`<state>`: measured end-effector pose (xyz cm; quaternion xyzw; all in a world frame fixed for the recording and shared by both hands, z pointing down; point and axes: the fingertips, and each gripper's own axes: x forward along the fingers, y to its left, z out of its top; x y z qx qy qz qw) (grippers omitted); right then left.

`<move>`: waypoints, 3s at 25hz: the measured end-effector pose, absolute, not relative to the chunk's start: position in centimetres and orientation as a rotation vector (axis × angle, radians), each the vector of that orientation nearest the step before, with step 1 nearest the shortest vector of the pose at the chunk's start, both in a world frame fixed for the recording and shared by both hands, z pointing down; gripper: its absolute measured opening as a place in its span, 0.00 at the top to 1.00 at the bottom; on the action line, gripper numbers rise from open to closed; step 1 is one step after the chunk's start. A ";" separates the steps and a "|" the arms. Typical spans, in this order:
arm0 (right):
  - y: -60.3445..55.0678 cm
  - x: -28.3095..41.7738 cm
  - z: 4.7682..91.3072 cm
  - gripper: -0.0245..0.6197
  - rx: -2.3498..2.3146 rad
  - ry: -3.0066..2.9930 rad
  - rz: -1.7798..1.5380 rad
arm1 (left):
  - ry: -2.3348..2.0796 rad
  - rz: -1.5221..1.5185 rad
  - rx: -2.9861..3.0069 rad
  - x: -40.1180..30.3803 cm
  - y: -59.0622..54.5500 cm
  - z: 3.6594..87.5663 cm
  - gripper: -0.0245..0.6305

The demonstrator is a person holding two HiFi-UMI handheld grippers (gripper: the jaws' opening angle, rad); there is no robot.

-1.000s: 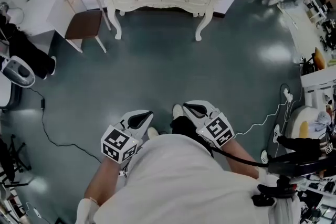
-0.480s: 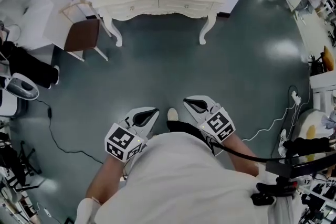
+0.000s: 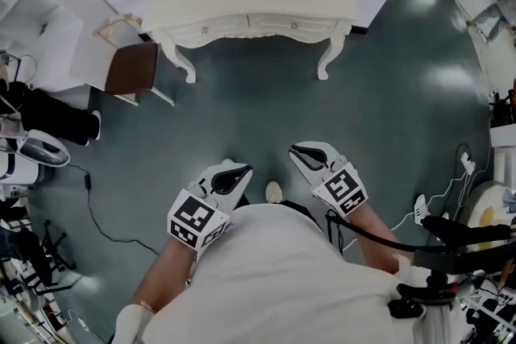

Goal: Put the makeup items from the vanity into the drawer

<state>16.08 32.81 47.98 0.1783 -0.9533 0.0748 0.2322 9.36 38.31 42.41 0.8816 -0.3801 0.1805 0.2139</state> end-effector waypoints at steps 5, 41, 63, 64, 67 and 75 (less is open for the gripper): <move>26.7 14.6 50.4 0.91 0.535 -2.581 0.238 | -1.011 0.485 2.470 6.8 31.5 43.8 0.95; -26.0 9.1 55.6 0.91 0.641 -2.255 -0.023 | -1.028 0.404 2.477 -7.9 -11.8 40.0 0.96; -37.3 7.5 64.8 0.91 0.148 -2.148 -0.270 | -1.245 0.436 2.315 -3.8 -24.9 40.2 0.96; -37.3 7.5 64.8 0.92 0.143 -2.153 -0.279 | -1.247 0.437 2.313 -3.7 -25.2 40.3 0.96; -37.4 7.5 64.0 0.94 0.139 -2.173 -0.289 | -1.251 0.435 2.308 -3.3 -25.9 40.4 0.96; -36.6 7.9 59.2 0.94 0.098 -2.242 -0.246 | -1.219 0.433 2.332 -2.0 -27.7 40.3 0.96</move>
